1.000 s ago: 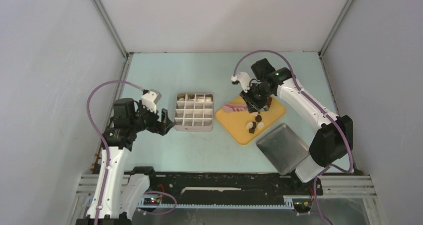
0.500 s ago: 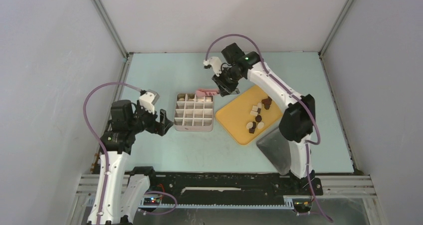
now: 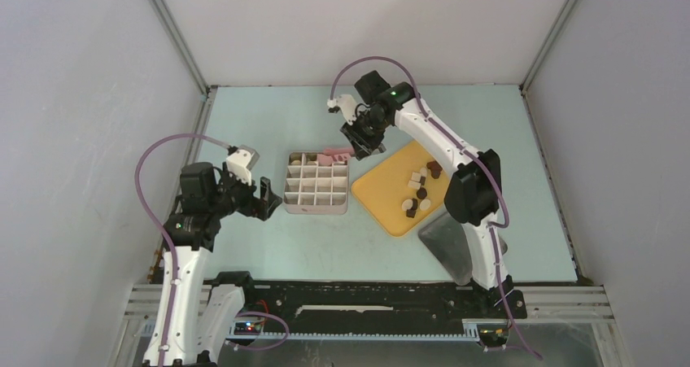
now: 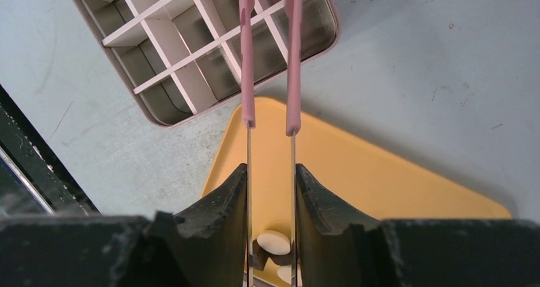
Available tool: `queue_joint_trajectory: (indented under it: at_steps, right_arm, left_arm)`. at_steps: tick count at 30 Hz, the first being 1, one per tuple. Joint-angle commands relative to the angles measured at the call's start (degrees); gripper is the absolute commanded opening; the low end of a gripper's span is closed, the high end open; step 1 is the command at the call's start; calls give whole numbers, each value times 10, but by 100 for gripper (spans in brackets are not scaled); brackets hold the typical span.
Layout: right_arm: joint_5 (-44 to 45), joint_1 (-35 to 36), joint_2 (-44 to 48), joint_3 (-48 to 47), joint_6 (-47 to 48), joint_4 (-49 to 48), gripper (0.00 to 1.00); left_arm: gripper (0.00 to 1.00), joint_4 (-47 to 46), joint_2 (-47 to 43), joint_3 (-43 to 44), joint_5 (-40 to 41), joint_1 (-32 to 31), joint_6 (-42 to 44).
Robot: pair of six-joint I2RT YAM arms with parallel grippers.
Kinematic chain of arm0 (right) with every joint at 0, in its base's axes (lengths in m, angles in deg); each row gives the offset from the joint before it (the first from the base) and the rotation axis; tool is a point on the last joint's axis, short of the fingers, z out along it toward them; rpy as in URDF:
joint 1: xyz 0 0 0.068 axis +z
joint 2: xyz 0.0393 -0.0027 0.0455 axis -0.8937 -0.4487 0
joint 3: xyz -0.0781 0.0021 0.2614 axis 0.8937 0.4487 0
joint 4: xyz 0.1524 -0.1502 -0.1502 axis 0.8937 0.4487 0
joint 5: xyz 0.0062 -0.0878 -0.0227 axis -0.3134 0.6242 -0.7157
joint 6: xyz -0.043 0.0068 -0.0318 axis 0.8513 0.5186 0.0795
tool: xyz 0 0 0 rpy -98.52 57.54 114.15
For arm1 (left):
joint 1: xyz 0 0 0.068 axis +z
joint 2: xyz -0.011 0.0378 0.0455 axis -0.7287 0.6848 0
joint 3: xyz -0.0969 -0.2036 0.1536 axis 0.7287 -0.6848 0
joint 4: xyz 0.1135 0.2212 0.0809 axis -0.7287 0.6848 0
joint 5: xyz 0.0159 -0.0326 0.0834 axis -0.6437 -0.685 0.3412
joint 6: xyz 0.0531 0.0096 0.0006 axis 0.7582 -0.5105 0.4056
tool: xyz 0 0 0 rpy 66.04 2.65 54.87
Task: Pack the chocolate
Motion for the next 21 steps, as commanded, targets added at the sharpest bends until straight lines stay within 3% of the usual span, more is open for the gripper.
queue_joint_trajectory:
  at_steps: [1, 10, 16, 21]
  right_arm:
    - [12, 0, 42, -7, -1, 1, 29]
    - [65, -38, 235, 167, 31, -42, 26]
    - [105, -93, 363, 353, 48, -45, 27]
    - [113, -156, 430, 449, 53, -26, 28]
  left_arm:
    - [85, -17, 2, -11, -16, 7, -9]
    - [85, -22, 13, -10, -29, 6, -15]
    - [85, -34, 40, -10, -53, 0, -29]
    - [85, -33, 69, -4, -51, -17, -27]
